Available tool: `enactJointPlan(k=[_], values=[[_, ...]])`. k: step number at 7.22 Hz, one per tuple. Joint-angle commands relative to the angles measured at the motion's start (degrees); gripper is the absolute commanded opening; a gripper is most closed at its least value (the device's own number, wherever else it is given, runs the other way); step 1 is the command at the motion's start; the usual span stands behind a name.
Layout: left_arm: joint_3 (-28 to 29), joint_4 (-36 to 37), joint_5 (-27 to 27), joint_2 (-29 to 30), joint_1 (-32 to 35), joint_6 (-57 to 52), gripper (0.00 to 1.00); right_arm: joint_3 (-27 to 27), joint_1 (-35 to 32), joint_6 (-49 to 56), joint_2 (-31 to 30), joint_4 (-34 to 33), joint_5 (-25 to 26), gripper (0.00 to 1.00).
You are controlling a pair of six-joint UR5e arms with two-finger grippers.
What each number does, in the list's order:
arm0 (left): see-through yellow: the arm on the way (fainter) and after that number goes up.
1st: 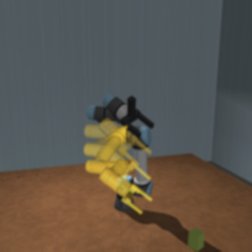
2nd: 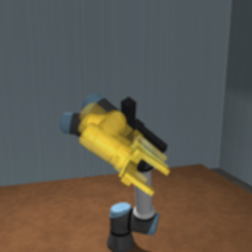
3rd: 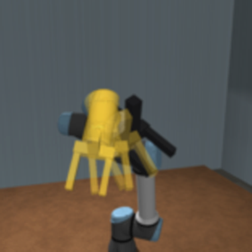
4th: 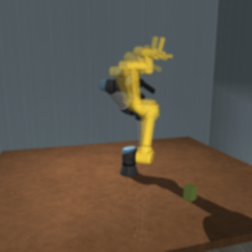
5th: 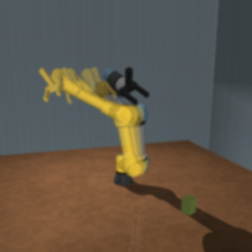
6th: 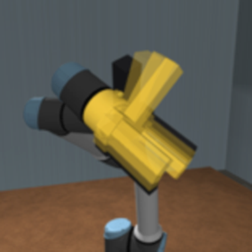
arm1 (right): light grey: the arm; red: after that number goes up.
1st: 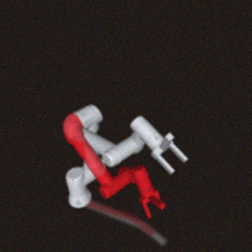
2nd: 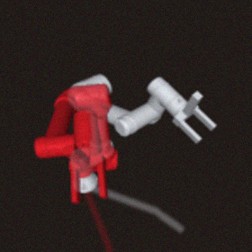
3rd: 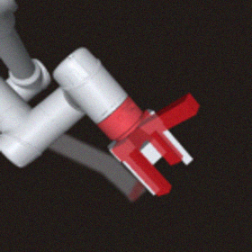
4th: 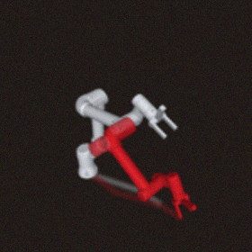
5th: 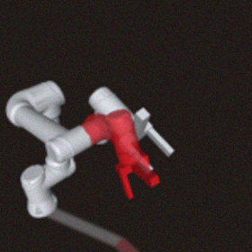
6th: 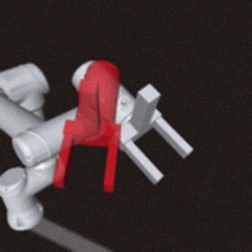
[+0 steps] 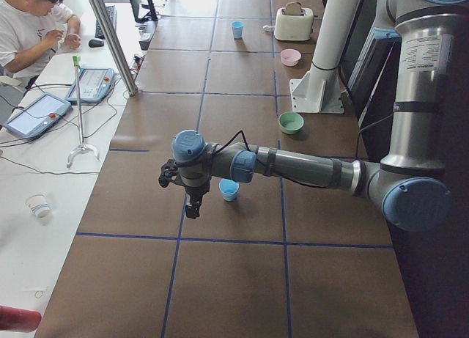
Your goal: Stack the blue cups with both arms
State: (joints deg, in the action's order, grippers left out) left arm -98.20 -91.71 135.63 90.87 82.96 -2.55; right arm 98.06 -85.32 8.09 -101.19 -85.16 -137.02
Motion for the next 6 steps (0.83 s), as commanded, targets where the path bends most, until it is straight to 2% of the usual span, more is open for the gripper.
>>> enactJointPlan(k=[1,2,3,5,6], values=[[-1.55,-7.19,-0.18,-1.03,-6.7,4.26,1.0,-0.06,0.24,0.0,0.11,0.0,-0.01,1.0],[-1.73,-12.73,-0.79,-2.18,-11.8,16.49,1.0,-0.06,0.5,0.0,0.11,0.0,0.08,1.0],[-1.64,-17.31,-0.97,-4.37,-14.72,24.01,1.0,-0.06,0.51,-0.09,0.11,0.0,0.0,1.0],[-0.95,-25.93,-4.74,-8.94,-19.82,31.78,1.0,-0.06,0.51,-0.09,0.11,0.0,-0.01,1.0],[-0.42,-26.93,-6.15,-9.05,-20.46,32.17,1.0,-0.06,0.51,-0.09,0.11,0.0,-0.01,1.0]])
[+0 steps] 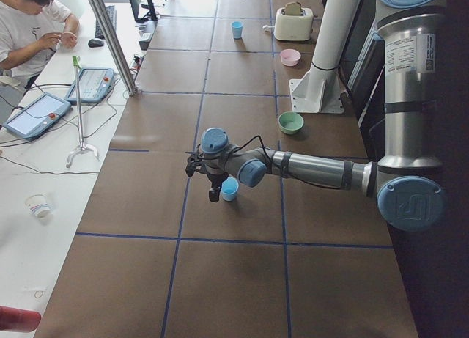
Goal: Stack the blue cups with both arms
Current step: 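Lower the left gripper onto the light-blue cup and grasp it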
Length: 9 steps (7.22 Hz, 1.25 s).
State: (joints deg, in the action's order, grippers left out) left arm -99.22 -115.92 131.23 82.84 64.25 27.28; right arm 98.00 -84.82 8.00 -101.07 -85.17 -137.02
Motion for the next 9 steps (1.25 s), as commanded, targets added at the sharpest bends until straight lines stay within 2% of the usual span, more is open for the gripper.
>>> enactJointPlan(k=[1,4,5,6,7,9], values=[[1.31,-2.82,-1.86,-1.01,-1.85,2.51,1.0,0.0,0.0,0.0,0.0,0.0,0.0,1.0],[2.89,-2.82,-1.86,-0.92,-5.71,2.43,1.0,0.0,0.0,0.08,0.0,0.0,0.0,1.0],[3.68,-2.74,-1.77,-0.75,-6.33,2.6,0.69,-0.09,0.0,0.08,0.0,0.0,0.0,1.0],[3.95,-2.74,-1.77,-0.31,-6.33,3.3,0.14,-0.35,0.0,0.08,0.0,0.09,0.0,1.0],[3.86,-2.74,-1.77,0.04,-6.42,3.57,0.0,-0.44,0.0,0.08,0.0,0.09,0.0,1.0],[2.81,-2.12,-0.98,1.79,-6.33,3.74,0.0,-0.44,0.0,0.08,0.0,0.09,0.0,1.0]])
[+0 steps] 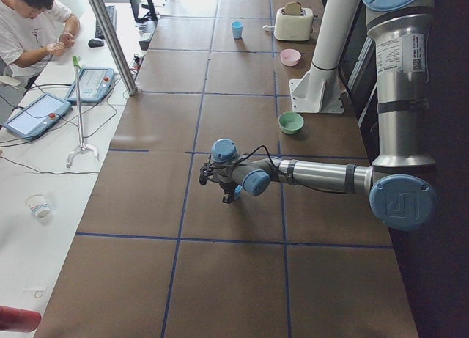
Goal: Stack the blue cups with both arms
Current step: 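Lower the left gripper onto the light-blue cup and grasp it, then carry the cup with the left gripper toward the table centre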
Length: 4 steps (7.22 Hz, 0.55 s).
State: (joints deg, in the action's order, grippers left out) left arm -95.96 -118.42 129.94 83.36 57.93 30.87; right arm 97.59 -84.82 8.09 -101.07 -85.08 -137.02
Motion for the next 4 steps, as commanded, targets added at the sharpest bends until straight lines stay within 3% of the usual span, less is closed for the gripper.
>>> enactJointPlan(k=[1,3,4], values=[[-0.98,0.82,1.27,2.76,-0.01,1.38,0.0,-0.04,0.09,0.0,0.0,0.0,0.0,1.0],[-4.29,9.2,3.48,10.46,-0.01,3.66,0.0,-0.04,0.09,0.0,0.0,0.0,0.0,1.0],[-5.19,16.14,3.31,18.69,-0.28,4.54,0.0,0.05,0.09,0.0,0.0,0.0,0.0,1.0]])
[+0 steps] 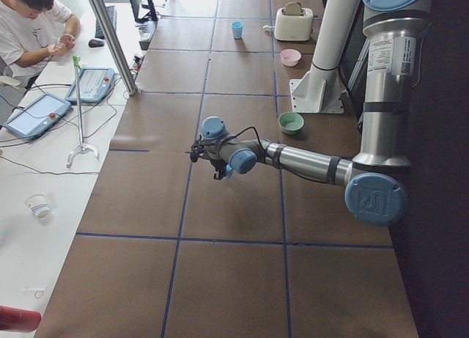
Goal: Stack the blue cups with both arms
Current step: 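Carry the cup with the left gripper toward the table centre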
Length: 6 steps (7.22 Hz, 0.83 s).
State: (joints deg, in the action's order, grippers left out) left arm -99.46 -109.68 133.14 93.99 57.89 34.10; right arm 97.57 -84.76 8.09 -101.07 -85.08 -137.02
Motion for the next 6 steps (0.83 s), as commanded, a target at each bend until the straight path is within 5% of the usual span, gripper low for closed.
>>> enactJointPlan(k=[1,3,5,6], values=[[-1.61,11.38,-0.07,14.67,-4.23,4.45,0.0,0.08,0.03,0.0,0.09,0.0,0.0,1.0],[1.1,14.14,-8.28,27.76,-17.22,21.88,0.0,0.08,0.03,0.0,0.09,0.0,0.0,1.0],[16.06,14.15,-14.02,44.27,-23.23,31.61,0.0,0.08,0.03,-0.09,0.09,0.0,0.0,1.0],[19.62,13.71,-16.74,46.79,-25.08,31.99,0.0,0.08,0.03,0.0,0.09,0.0,0.0,1.0]])
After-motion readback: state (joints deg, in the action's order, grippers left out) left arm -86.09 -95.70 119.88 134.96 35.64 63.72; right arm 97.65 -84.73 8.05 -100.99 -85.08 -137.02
